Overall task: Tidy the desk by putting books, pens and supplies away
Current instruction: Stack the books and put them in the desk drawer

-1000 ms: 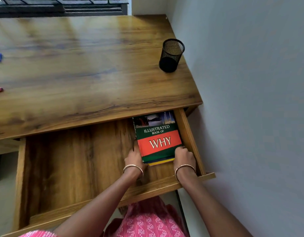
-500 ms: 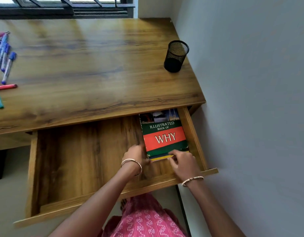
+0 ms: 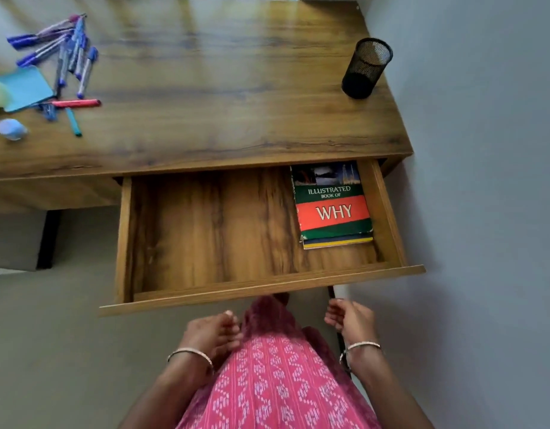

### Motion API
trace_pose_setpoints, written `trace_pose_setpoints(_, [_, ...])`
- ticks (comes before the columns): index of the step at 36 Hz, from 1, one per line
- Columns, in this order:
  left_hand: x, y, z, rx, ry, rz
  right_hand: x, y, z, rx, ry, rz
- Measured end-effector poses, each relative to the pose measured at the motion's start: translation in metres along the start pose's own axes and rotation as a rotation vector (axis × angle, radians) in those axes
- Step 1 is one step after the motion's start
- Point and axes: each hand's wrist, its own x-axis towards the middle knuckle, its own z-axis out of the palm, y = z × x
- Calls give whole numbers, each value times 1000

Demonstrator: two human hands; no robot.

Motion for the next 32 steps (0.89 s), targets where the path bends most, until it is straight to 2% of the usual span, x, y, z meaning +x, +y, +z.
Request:
trace_pose_setpoints(1, [-2,-2,-2,-148,-36,-117,-1,0,5,95,-27,129])
trace_pose_setpoints(3, [-4,0,-5,-345,-84,-198,-3,-2,15,187,-81,251])
trace_pose_setpoints(8, [2,27,-12,-576,-159,-171,-7,-34,42,337,-169,308])
trace_pose_setpoints(14, [21,39,-17,-625,-174,-185,2,-49,57,314,-127,329])
trace_pose_setpoints(22, [44,82,-4,-604,-162,-78,16,-84,87,306,-95,217])
trace_pose_setpoints(32, [62,140,56,-530,-105,70,55,-116,142,230,-220,119])
